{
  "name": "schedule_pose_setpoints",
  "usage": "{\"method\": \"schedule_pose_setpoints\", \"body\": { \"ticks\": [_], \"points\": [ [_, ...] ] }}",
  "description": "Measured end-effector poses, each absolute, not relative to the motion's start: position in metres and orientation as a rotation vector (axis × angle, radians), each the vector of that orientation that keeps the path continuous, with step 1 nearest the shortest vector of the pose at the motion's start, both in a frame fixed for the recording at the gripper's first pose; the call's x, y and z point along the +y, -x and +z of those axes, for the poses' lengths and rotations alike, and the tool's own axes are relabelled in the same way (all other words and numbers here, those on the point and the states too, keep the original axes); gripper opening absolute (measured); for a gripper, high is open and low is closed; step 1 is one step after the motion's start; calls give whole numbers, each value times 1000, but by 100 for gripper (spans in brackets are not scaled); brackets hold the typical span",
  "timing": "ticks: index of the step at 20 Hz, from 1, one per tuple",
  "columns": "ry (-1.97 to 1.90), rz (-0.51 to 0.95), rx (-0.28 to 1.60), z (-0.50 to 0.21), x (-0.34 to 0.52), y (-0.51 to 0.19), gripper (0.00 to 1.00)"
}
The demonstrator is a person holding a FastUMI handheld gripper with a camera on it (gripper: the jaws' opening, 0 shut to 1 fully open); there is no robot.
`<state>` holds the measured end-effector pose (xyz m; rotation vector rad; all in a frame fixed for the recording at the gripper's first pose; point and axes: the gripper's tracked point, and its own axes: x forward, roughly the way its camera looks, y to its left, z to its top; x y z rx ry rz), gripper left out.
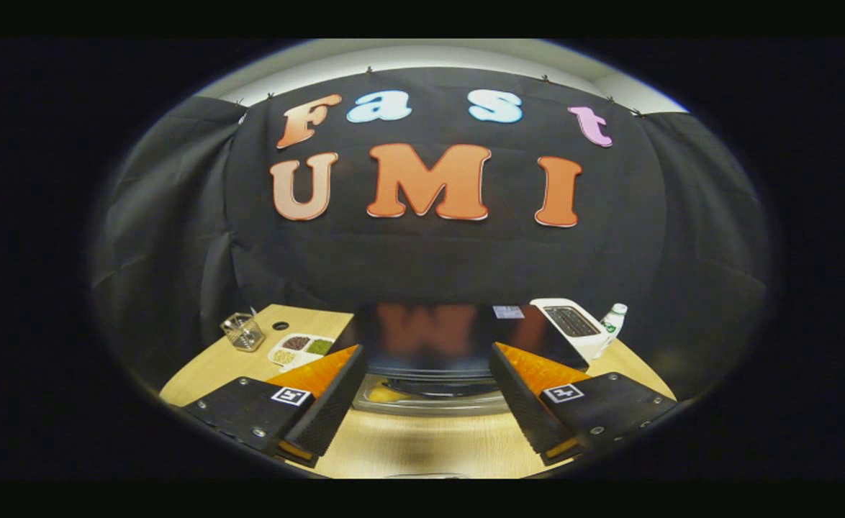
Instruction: Open the toaster oven, put the food inside, and close the toaster oven door.
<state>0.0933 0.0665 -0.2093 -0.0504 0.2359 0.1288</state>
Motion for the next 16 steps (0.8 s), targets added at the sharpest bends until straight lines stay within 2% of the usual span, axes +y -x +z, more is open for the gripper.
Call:
{"method": "schedule_pose_setpoints", "body": {
  "ticks": [8, 16],
  "points": [
    [50, 98, 157, -127, 52, -59, 100],
    [28, 78, 138, -112, 37, -41, 100]
  ]
}}
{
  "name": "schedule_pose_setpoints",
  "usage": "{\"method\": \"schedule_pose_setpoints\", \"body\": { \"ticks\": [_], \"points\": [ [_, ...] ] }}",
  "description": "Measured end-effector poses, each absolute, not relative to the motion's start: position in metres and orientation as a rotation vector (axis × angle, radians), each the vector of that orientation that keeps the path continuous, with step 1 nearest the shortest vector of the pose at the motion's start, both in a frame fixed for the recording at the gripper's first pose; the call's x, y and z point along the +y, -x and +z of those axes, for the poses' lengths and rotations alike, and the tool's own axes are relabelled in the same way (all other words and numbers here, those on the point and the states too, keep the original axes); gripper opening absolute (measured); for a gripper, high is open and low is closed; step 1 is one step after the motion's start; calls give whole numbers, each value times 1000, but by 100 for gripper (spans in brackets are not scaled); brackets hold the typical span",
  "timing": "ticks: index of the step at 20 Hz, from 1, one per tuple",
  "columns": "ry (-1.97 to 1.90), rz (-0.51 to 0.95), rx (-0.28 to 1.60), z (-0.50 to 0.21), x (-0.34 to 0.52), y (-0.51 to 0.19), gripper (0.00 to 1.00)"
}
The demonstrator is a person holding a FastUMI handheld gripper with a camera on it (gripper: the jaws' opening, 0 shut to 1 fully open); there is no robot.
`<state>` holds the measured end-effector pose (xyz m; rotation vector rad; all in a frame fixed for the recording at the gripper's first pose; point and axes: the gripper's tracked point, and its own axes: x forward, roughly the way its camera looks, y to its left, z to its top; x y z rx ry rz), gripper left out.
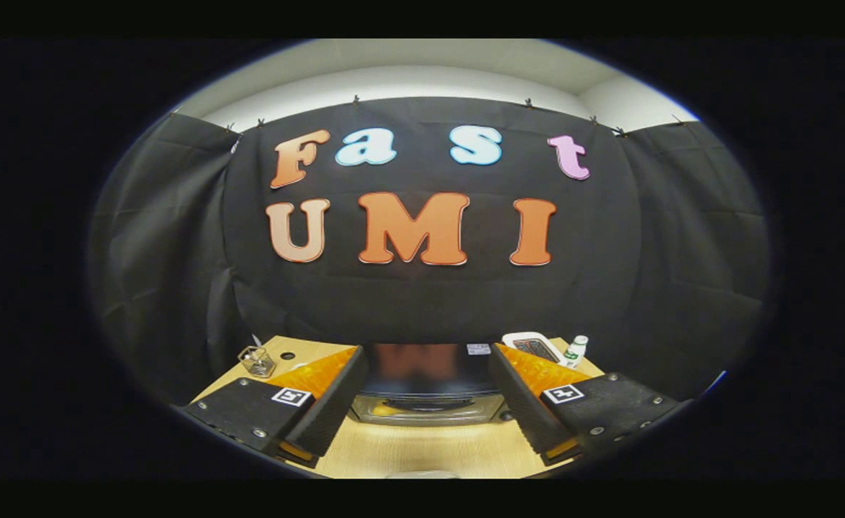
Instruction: Open the toaster oven, put the food inside, and close the toaster oven door.
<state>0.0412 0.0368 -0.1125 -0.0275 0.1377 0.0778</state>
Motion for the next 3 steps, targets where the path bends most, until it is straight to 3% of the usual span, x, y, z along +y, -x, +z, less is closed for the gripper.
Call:
{"method": "schedule_pose_setpoints", "body": {
  "ticks": [3],
  "points": [
    [23, 78, 138, -111, 34, -40, 100]
  ]
}}
